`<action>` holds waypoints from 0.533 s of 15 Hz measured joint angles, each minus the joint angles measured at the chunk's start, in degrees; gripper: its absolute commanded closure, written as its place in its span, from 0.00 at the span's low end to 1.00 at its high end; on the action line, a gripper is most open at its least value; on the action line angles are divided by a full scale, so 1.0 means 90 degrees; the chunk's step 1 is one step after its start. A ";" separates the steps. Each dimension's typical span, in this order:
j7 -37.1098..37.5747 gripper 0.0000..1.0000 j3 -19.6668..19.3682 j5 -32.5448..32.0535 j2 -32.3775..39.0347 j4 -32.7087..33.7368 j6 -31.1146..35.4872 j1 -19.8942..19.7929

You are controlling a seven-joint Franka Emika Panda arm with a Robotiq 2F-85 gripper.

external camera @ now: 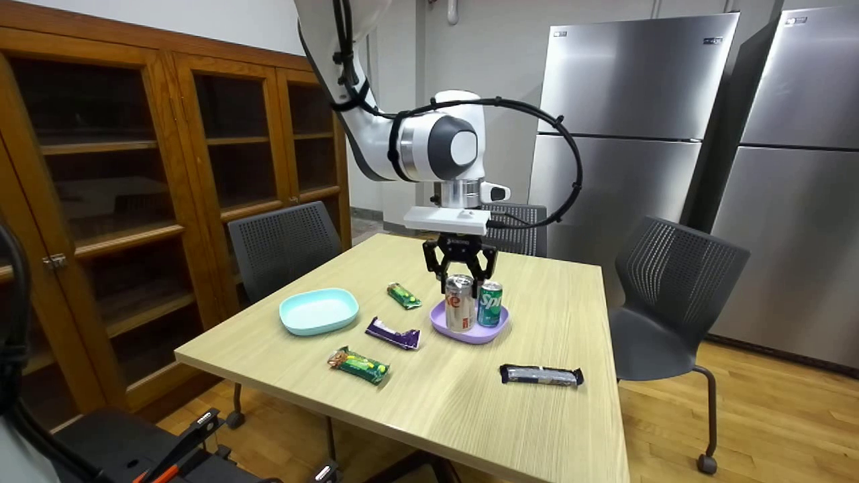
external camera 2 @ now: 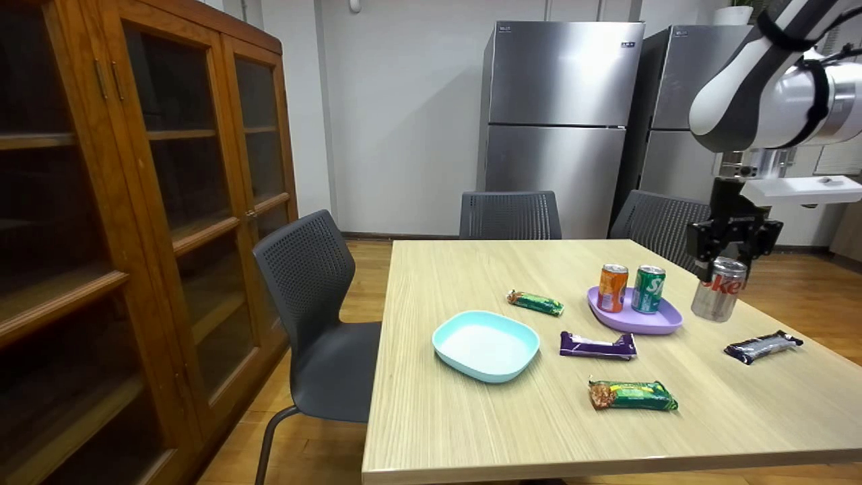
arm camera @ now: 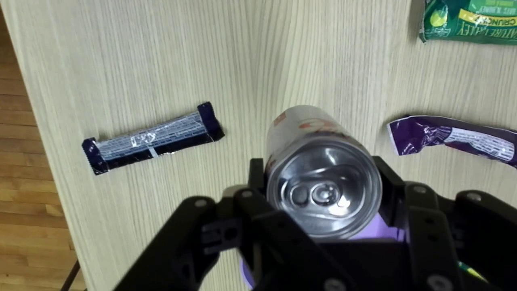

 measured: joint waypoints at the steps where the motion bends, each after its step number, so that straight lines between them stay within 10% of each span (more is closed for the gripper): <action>1: 0.0000 0.61 0.0053 0.0000 0.0080 0.0099 0.0000 0.0013; 8: 0.0000 0.61 0.0223 0.0018 0.1033 0.1238 0.0000 0.0053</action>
